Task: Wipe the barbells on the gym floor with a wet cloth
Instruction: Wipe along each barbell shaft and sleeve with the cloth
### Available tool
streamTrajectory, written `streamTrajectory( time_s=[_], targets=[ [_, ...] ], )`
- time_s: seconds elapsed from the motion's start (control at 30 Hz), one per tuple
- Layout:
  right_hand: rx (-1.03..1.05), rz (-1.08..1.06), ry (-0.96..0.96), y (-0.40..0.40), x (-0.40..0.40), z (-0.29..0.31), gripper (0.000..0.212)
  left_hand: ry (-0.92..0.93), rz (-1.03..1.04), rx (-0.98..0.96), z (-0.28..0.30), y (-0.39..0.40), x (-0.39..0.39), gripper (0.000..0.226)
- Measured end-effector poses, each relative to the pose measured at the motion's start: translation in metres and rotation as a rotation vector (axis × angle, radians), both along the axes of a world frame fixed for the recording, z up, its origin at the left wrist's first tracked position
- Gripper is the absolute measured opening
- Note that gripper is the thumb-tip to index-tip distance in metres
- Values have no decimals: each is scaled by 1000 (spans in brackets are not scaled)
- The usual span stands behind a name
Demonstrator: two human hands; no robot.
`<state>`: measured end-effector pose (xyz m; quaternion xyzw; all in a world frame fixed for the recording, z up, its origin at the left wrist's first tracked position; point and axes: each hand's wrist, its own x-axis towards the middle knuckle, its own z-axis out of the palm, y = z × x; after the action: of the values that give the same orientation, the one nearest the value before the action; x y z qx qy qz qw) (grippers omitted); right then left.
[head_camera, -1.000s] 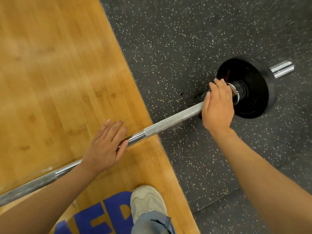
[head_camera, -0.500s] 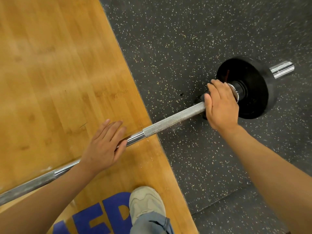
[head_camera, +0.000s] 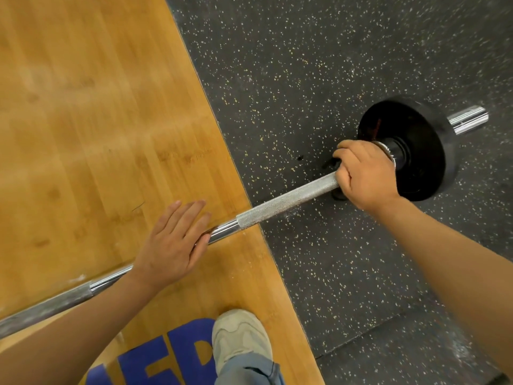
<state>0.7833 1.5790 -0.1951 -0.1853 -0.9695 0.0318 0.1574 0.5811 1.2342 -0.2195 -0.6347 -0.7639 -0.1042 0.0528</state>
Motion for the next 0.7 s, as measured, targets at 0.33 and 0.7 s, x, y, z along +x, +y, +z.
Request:
streamTrajectory(
  time_s=[0.33,0.7],
  targets=[
    [2,107,146,-32,-19,-12,32,46,-24,32,0,1,-3,39],
    [-50,-23,124,-39,-21,-12,34,63,-6,42,-1,0,-3,37]
  ],
)
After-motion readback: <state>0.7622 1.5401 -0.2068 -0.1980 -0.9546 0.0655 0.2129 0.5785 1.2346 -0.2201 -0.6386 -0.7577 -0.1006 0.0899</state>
